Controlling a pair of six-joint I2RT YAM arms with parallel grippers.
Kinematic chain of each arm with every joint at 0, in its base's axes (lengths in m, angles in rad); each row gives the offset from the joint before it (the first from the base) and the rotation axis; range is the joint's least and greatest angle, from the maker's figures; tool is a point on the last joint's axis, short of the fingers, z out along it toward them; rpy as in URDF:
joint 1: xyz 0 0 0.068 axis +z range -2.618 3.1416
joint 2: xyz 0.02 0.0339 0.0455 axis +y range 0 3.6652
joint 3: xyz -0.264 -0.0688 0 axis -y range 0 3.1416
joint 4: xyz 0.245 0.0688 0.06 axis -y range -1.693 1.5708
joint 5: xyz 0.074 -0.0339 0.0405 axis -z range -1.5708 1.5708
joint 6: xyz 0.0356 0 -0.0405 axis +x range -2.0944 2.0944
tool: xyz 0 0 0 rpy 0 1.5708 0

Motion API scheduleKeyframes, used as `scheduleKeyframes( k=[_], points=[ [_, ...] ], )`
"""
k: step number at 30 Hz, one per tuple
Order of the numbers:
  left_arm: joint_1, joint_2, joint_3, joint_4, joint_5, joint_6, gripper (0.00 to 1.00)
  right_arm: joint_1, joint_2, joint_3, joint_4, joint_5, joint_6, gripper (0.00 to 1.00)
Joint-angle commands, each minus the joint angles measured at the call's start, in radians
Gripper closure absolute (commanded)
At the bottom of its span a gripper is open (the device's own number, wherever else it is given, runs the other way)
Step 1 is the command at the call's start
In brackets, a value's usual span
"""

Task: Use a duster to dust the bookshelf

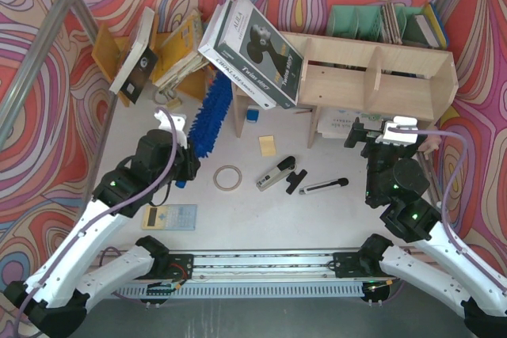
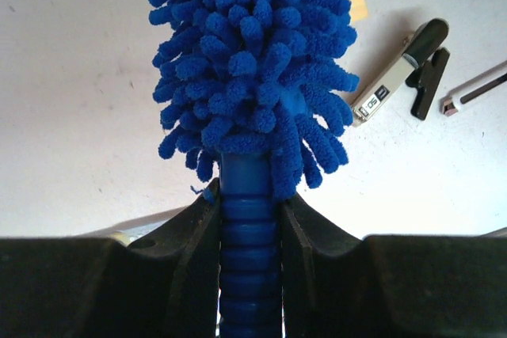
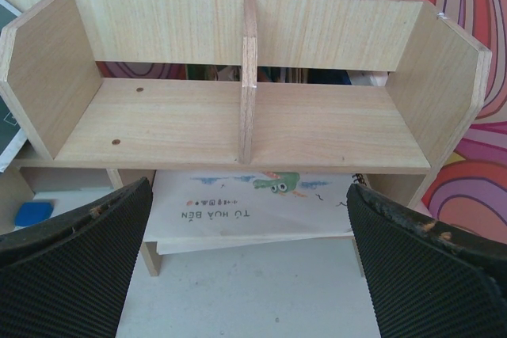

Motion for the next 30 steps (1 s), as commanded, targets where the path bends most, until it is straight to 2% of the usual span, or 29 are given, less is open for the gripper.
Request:
scheduleKeyframes(
  k=[1,9,12,19,30],
  points=[
    [0.004,-0.021,-0.091,0.089,0.023,-0.082,1.00,-0.006,-0.011,0.005,0.006,-0.004,0.001,0.01],
    [0.004,-0.023,-0.310,0.259,0.037,-0.260,1.00,-0.006,-0.023,0.006,0.001,-0.007,0.006,0.01],
    [0.004,-0.014,-0.356,0.324,0.037,-0.280,1.00,-0.005,-0.031,0.005,0.001,-0.008,0.007,0.01],
    [0.004,-0.006,-0.216,0.250,-0.008,-0.198,1.00,-0.005,-0.040,0.004,-0.006,-0.015,0.012,0.01],
    [0.004,-0.114,-0.047,0.218,-0.010,-0.103,1.00,-0.005,-0.044,0.001,-0.006,-0.018,0.014,0.01]
  ],
)
